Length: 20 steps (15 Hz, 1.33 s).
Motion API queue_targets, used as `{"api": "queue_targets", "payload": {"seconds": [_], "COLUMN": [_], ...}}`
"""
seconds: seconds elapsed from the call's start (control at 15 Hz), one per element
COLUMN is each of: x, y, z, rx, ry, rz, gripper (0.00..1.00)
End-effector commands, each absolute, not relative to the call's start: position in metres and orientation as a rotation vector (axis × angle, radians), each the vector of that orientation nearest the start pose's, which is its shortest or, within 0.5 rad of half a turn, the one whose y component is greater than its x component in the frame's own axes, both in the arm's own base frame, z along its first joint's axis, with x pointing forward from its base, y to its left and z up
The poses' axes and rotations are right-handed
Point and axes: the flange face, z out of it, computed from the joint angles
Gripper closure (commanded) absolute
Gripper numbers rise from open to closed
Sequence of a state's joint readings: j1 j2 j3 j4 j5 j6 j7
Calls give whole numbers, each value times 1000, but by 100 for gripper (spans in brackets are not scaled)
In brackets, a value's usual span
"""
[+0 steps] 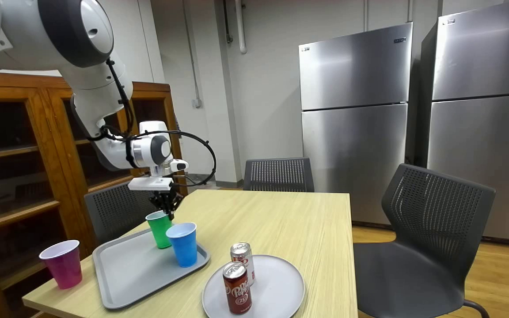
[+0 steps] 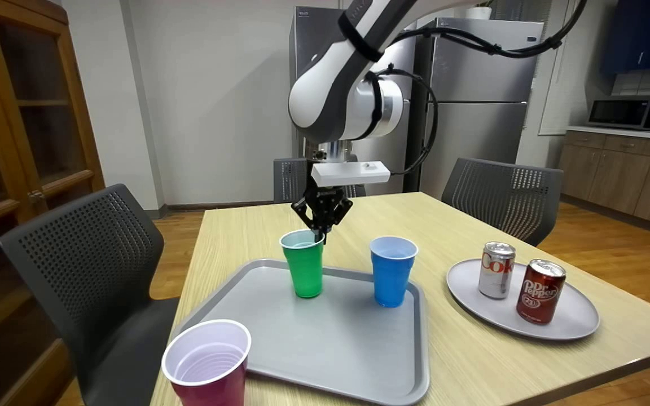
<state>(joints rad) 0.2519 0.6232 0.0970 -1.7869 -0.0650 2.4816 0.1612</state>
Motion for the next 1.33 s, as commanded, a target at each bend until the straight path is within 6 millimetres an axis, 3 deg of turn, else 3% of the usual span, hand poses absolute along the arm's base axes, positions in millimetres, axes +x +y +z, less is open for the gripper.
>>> {"api": "queue_targets", "payload": {"seconds": [0.0, 0.67, 1.07, 1.27], "x": [632, 639, 657, 667], "y": [228, 232, 208, 187], "z": [216, 243, 257, 256], "rx": [-3081, -3016, -3011, -3023], "ry": [-357, -340, -219, -142], "rz": [-109, -172, -213, -221], "gripper": [99, 99, 99, 99]}}
